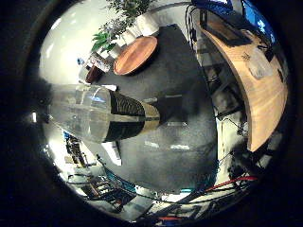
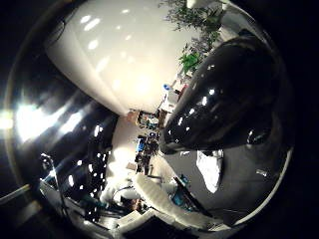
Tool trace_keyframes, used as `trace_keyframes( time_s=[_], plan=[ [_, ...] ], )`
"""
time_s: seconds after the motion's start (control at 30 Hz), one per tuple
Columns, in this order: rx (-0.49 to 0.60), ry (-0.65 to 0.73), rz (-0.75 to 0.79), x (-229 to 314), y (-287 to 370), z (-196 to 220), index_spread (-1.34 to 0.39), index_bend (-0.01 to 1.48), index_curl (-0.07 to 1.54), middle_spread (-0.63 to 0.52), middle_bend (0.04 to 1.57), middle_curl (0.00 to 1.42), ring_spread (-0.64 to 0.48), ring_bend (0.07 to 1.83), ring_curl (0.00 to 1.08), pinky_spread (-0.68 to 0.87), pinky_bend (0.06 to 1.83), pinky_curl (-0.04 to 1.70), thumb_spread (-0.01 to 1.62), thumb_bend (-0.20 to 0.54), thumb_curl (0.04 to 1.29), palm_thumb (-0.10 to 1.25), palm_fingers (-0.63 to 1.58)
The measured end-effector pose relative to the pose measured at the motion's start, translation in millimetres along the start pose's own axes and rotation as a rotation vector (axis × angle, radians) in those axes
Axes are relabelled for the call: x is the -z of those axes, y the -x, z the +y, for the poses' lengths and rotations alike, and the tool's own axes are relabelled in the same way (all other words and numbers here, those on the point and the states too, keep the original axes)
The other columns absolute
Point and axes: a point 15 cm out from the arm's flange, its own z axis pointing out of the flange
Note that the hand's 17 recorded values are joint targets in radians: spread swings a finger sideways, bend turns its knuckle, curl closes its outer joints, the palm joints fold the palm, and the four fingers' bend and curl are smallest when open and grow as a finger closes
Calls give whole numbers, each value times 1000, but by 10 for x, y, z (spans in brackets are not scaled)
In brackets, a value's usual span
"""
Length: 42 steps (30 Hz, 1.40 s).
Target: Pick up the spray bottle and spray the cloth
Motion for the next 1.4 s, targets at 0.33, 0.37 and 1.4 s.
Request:
trace_keyframes(
  time_s=[0.33,0.37,1.4],
  plan=[
    [-3,5,-5,-40,-55,15,-270,145,251,88,226,343,175,320,265,407,417,296,975,-26,275,351,108],
    [-5,6,-7,-48,-62,22,-269,142,247,82,228,344,168,333,268,402,422,298,977,-27,274,352,121],
    [-6,-49,-72,-104,-31,-77,-533,602,871,-384,908,975,-325,1245,738,-441,1137,776,1069,-20,294,655,728]
  ],
)
